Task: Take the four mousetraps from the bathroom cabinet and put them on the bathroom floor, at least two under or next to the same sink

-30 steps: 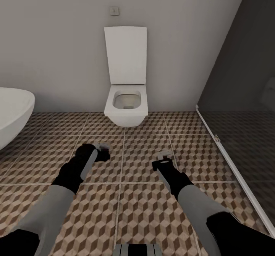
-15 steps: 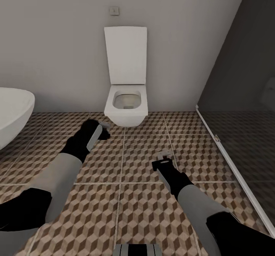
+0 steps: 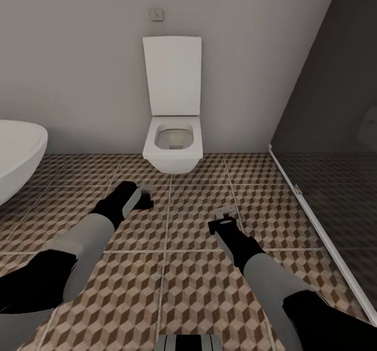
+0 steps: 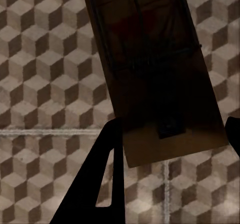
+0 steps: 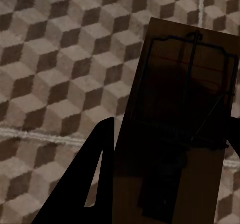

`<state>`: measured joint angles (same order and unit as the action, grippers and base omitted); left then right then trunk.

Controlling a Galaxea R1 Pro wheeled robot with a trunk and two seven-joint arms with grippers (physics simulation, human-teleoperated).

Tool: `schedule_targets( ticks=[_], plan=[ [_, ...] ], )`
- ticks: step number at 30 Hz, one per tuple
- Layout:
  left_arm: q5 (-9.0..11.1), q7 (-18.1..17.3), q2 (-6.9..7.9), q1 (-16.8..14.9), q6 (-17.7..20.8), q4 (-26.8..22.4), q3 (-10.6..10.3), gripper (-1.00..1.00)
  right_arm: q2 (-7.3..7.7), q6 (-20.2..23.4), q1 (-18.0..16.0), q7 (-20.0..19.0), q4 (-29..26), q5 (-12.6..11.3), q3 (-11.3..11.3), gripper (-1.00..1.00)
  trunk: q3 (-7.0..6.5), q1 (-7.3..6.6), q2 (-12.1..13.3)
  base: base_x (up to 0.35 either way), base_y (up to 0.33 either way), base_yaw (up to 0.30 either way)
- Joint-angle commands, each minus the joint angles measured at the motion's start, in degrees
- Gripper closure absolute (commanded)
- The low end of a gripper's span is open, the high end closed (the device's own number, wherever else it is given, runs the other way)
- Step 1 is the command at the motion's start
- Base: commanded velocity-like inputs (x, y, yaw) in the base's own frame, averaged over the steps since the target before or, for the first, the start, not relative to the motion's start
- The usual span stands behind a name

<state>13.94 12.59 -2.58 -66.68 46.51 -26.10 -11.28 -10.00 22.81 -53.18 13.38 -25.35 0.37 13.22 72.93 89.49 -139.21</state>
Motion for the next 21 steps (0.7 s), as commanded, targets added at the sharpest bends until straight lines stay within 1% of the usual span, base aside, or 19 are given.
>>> schedule_targets(
  ticks=[1, 3, 6, 9, 13, 18, 21],
  plan=[
    [0.52, 0.08, 0.23, -0.03, -0.46, 0.18, -0.40, 1.00, 0.00, 0.35, -0.01, 0.16, -0.09, -0.01, 0.18, 1.00, 0.04, -0.01, -0.02, 0.000, 0.000, 0.000],
    [0.52, -0.35, 0.60, -0.03, -2.35, 0.47, -0.45, 1.00, 0.05, 0.33, -0.02, 0.16, -0.19, 0.04, 0.15, 1.00, 0.04, -0.01, -0.02, 0.000, 0.000, 0.000],
    [0.60, -0.56, 0.93, -0.03, -6.91, 1.32, -0.61, 1.00, 0.13, 0.31, -0.01, 0.16, -0.69, 0.06, 0.14, 1.00, 0.04, -0.01, -0.02, 0.000, 0.000, 0.000],
    [0.58, -0.62, 1.03, -0.03, -9.13, 3.56, -0.65, 1.00, 0.18, 0.04, -0.02, 0.16, -1.03, 0.16, 0.25, 1.00, 0.04, -0.01, -0.02, 0.000, 0.000, 0.000],
    [0.56, -0.64, 1.07, -0.03, -11.95, 5.13, -0.71, 1.00, 0.05, -2.32, -0.06, 0.27, -1.16, 0.34, 0.22, 1.00, 0.04, -0.01, -0.02, 0.000, 0.000, 0.000],
    [0.56, -0.64, 1.11, -0.06, -13.21, 5.40, -0.81, 1.00, 0.11, -2.61, -0.53, 0.54, -1.33, 0.52, 0.15, 1.00, 0.04, -0.01, -0.02, 0.000, 0.000, 0.000],
    [0.56, -0.64, 1.05, -0.08, -13.40, 5.43, -0.89, 1.00, 0.26, -1.03, -1.84, 0.58, -1.36, 0.58, 0.14, 1.00, 0.04, -0.01, -0.02, 0.000, 0.000, 0.000]
  ],
)
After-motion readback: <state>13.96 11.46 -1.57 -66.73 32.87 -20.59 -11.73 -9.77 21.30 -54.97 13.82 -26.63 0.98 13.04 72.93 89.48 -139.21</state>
